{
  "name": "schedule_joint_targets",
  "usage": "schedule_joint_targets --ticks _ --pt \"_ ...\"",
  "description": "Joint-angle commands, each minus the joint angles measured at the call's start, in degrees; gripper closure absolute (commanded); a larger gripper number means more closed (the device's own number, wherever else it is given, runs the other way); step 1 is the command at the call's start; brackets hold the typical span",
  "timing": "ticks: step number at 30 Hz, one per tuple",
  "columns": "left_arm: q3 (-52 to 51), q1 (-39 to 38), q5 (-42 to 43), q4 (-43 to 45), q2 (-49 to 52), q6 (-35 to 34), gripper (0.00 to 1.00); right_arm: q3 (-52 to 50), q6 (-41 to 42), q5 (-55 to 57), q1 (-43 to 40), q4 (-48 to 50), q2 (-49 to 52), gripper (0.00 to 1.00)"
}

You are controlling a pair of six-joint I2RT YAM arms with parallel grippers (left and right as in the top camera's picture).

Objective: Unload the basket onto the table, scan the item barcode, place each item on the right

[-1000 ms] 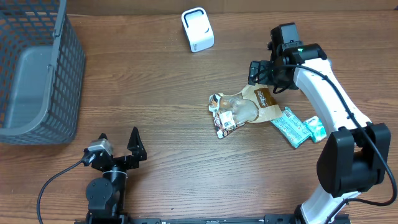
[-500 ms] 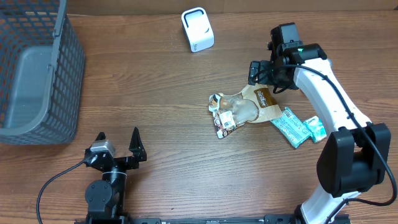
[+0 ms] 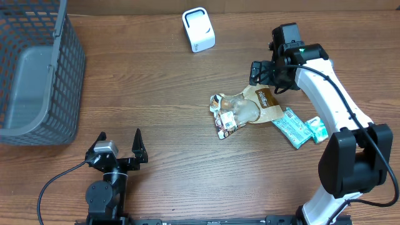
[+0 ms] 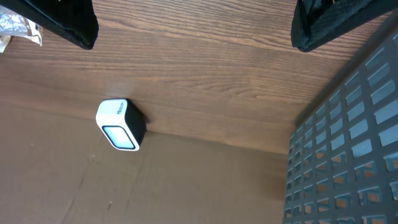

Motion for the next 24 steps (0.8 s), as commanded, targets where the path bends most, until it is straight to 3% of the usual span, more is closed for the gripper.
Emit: schedule_joint_targets --ticks 1,4,6,24 --pt "-0.2 0.1 0.5 -0.1 -0.8 1.5 0.03 -0.1 0.2 0.7 -0.1 0.3 -0.6 0.00" --pt "-0.2 0.0 0.4 -0.1 -0.8 1.5 0.07 -0.1 0.2 0.7 -0.1 0.3 -0.6 0.00" --pt "-0.2 0.0 0.5 -0.1 -0.8 1.5 0.00 -0.1 0.2 0.7 -0.1 0.3 -0.6 0.00" --pt "-0.2 0.0 0.5 0.0 -0.7 1.4 0.00 -0.1 0.2 0.7 -0.1 0.3 -0.6 0.00"
